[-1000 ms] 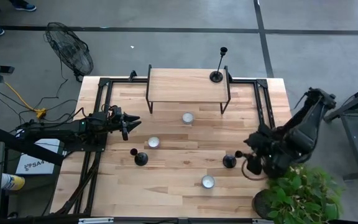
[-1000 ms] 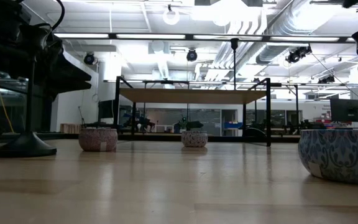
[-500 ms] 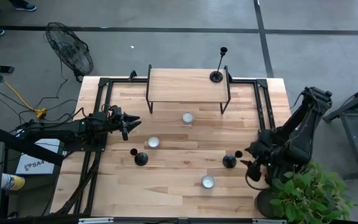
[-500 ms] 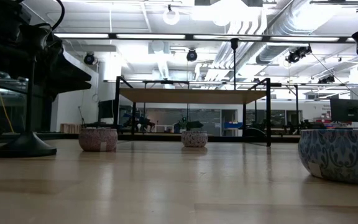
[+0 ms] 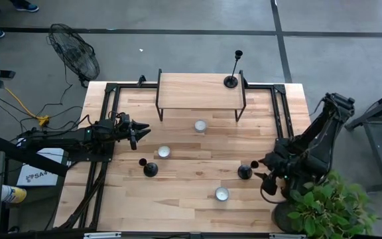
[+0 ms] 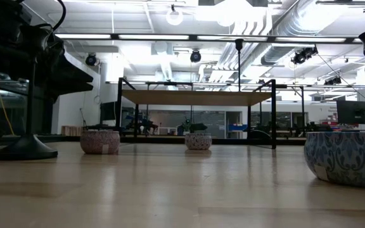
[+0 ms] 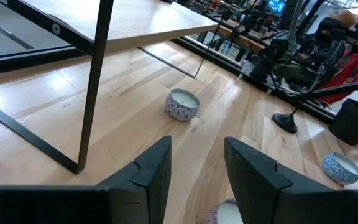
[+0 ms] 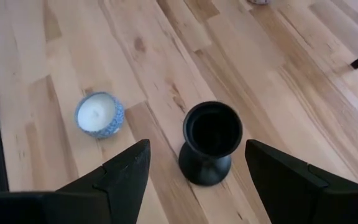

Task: Pick & Place candle stick holders
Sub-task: Put the right black candle holder on the shelf

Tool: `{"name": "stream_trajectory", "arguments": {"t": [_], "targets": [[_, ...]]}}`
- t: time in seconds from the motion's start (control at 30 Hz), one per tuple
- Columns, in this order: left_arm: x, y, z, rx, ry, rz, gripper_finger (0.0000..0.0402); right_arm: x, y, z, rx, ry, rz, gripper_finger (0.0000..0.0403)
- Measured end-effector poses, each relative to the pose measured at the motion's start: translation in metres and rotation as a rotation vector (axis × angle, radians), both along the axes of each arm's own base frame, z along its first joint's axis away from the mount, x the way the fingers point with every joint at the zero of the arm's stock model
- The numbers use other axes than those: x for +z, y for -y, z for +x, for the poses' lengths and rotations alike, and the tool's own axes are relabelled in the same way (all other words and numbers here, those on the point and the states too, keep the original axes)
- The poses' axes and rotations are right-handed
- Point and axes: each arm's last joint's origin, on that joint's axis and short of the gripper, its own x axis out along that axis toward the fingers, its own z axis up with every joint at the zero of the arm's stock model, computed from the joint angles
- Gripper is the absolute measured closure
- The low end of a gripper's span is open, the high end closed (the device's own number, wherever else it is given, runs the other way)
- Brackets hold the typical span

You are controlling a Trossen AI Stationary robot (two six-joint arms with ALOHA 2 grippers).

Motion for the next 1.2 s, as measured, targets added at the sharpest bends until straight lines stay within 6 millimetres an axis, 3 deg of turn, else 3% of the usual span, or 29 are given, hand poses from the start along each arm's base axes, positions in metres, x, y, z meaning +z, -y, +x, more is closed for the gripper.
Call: {"name": "stream_trajectory", "arguments": {"t": [0.83, 1.2], "targets": [[0.0, 0.0, 0.0, 0.0, 0.0, 0.0, 0.0257, -0.012, 0.007, 0.024, -0.068, -0.069, -0.077, 0.0146], [0.0, 0.0, 0.0, 0.0, 0.0, 0.0, 0.0257, -0.013, 0.01, 0.027, -0.068, -0.1, -0.075, 0.0198]]}}
